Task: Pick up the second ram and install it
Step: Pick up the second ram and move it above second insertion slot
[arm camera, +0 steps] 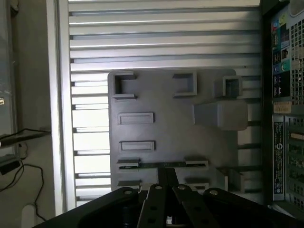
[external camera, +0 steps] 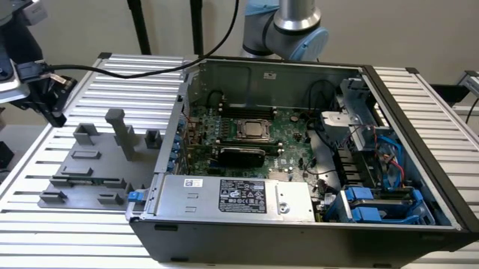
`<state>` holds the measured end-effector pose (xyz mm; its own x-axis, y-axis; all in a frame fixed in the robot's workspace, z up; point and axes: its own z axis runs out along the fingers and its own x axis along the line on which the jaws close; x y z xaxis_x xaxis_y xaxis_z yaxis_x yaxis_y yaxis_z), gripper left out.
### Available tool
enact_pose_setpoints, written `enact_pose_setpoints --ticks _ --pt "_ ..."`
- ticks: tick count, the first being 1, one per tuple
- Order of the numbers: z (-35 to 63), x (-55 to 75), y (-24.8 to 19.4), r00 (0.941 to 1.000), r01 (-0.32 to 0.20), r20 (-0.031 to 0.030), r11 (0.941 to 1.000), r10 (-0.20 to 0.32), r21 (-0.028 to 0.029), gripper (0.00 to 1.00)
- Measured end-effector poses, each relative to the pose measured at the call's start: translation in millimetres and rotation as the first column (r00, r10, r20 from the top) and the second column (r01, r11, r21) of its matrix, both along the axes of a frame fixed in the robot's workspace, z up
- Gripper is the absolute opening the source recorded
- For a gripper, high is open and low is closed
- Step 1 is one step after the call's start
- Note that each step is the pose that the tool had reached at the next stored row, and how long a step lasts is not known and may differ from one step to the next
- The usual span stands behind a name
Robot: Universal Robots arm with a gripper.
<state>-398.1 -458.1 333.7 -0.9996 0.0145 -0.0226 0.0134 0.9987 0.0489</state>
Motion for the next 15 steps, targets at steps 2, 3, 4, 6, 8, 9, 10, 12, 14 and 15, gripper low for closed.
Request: enact_pose_setpoints --ticks 2,3,4,6,8,9,10,12,14,15 --pt "-0.6 0.0 0.0 0.9993 -0.037 0.0 0.9993 0.037 0.0 0.11" --pt "-0.9 0.0 0.0 0.9985 -0.055 -0.0001 0.9985 0.055 -0.0001 0.11" --pt "-1.2 0.0 0.0 0.9973 -0.073 -0.0001 0.9973 0.073 -0.0001 0.11" --pt "-1.9 0.0 0.0 0.994 -0.109 0.0 0.994 0.109 0.0 0.11" --pt "-2.7 0.0 0.0 0.9894 -0.145 0.0 0.9894 0.145 0.0 0.11" --pt "-3.1 0.0 0.0 0.9867 -0.163 -0.0001 0.9867 0.163 -0.0001 0.11" --pt "-3.5 0.0 0.0 0.9834 -0.182 0.0 0.9834 0.182 0.0 0.11" --pt "-4.3 0.0 0.0 0.9762 -0.217 0.0 0.9762 0.217 0.0 0.11" --pt "-5.1 0.0 0.0 0.9676 -0.252 0.0 0.9676 0.252 -0.0001 0.11" --pt "-5.6 0.0 0.0 0.9629 -0.27 -0.0001 0.9629 0.27 -0.0001 0.11"
